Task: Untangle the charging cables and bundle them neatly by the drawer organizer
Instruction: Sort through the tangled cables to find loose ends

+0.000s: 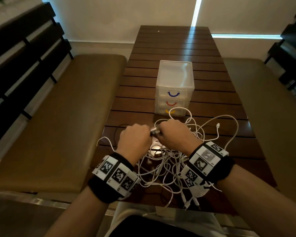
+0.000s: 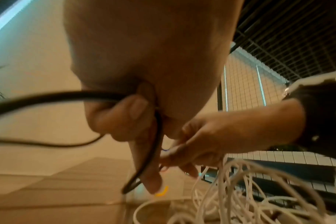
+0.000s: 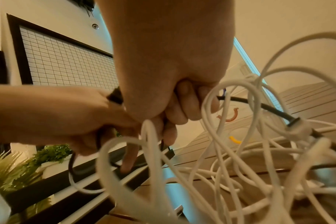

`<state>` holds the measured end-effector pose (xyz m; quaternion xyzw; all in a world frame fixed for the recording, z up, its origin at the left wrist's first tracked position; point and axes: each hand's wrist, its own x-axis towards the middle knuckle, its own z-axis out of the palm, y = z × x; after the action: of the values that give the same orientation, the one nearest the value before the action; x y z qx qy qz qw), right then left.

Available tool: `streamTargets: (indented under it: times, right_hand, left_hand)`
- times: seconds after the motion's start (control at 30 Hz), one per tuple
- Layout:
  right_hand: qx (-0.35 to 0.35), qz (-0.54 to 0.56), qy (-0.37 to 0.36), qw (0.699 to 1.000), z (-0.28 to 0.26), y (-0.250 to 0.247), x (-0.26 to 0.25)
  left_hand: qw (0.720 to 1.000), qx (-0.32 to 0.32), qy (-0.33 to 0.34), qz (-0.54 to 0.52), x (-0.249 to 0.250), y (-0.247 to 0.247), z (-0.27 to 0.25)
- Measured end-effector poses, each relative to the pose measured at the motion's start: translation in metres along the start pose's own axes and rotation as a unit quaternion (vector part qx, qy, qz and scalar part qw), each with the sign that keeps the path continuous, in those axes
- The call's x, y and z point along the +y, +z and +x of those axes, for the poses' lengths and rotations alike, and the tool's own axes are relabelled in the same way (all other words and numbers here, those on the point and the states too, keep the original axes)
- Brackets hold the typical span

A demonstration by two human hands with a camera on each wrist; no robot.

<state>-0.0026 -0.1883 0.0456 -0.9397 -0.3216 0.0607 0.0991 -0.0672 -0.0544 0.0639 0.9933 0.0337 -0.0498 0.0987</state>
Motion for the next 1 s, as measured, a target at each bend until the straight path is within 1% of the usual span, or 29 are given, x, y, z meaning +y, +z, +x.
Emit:
streamTargets:
  times: [0.03,0.07,0.1,0.13,0.17,0.2,0.27,0.33,0.4,0.43,0.53,0.6,0.63,0.67,0.7,0.8,0.83,0.9,1.0]
  right_hand:
    - [0.0,0.013,0.002,1.0,0.0,-0.001,0.002]
    - [-0.002,0.039,0.002,0.999,-0.001,-0.001,0.004]
    - [-0.005,0.079,0.001,0.997,-0.001,-0.001,0.006]
    - [-0.013,0.121,0.0,0.993,-0.002,-0.002,0.007]
    - [-0.02,0.155,-0.004,0.988,-0.004,-0.003,0.007]
    - [-0.025,0.178,-0.01,0.984,-0.005,-0.004,0.007]
    - [-0.035,0.203,-0.018,0.978,-0.005,-0.007,0.007]
    - [-0.056,0.195,-0.027,0.979,-0.005,-0.007,0.008]
    - [-0.074,0.176,-0.038,0.981,-0.006,-0.004,0.008]
    - [-0.077,0.172,-0.042,0.981,-0.006,-0.001,0.007]
    - [-0.075,0.167,-0.054,0.982,-0.007,0.003,0.002]
    - [-0.07,0.137,-0.057,0.986,-0.007,0.004,0.003]
    - [-0.064,0.13,-0.054,0.988,-0.007,0.004,0.004]
    - [-0.055,0.133,-0.05,0.988,-0.009,0.004,0.007]
    - [-0.044,0.14,-0.049,0.988,-0.009,0.003,0.01]
    - [-0.017,0.144,-0.046,0.988,-0.011,-0.001,0.019]
    - [-0.01,0.147,-0.047,0.988,-0.011,-0.002,0.021]
    - [0.004,0.153,-0.048,0.987,-0.01,-0.004,0.023]
    - [0.013,0.134,-0.043,0.99,-0.008,-0.007,0.026]
  left_hand:
    - [1.0,-0.019,-0.008,-0.007,-0.002,0.008,0.003]
    - [0.999,-0.033,-0.006,-0.043,-0.002,0.014,0.005]
    - [0.995,-0.029,-0.003,-0.1,-0.003,0.019,0.006]
    - [0.987,-0.003,0.001,-0.159,-0.002,0.022,0.006]
    - [0.981,0.025,0.001,-0.194,-0.001,0.024,0.004]
    - [0.977,0.047,0.004,-0.208,-0.001,0.026,0.003]
    - [0.978,0.061,0.005,-0.197,0.0,0.029,0.003]
    - [0.975,0.063,-0.007,-0.212,0.0,0.032,0.005]
    - [0.956,0.071,-0.031,-0.284,-0.001,0.031,0.007]
    - [0.952,0.079,-0.043,-0.294,-0.002,0.031,0.007]
    - [0.963,0.114,-0.061,-0.235,-0.002,0.031,0.009]
    - [0.959,0.138,-0.09,-0.232,-0.007,0.029,0.013]
    - [0.952,0.14,-0.108,-0.249,-0.013,0.028,0.016]
    - [0.941,0.135,-0.132,-0.279,-0.018,0.025,0.019]
    - [0.924,0.125,-0.16,-0.325,-0.025,0.02,0.023]
    - [0.853,0.117,-0.218,-0.46,-0.045,0.005,0.026]
    - [0.838,0.122,-0.226,-0.481,-0.051,0.0,0.026]
    - [0.82,0.139,-0.231,-0.504,-0.061,-0.008,0.025]
    - [0.784,0.191,-0.253,-0.534,-0.078,-0.017,0.025]
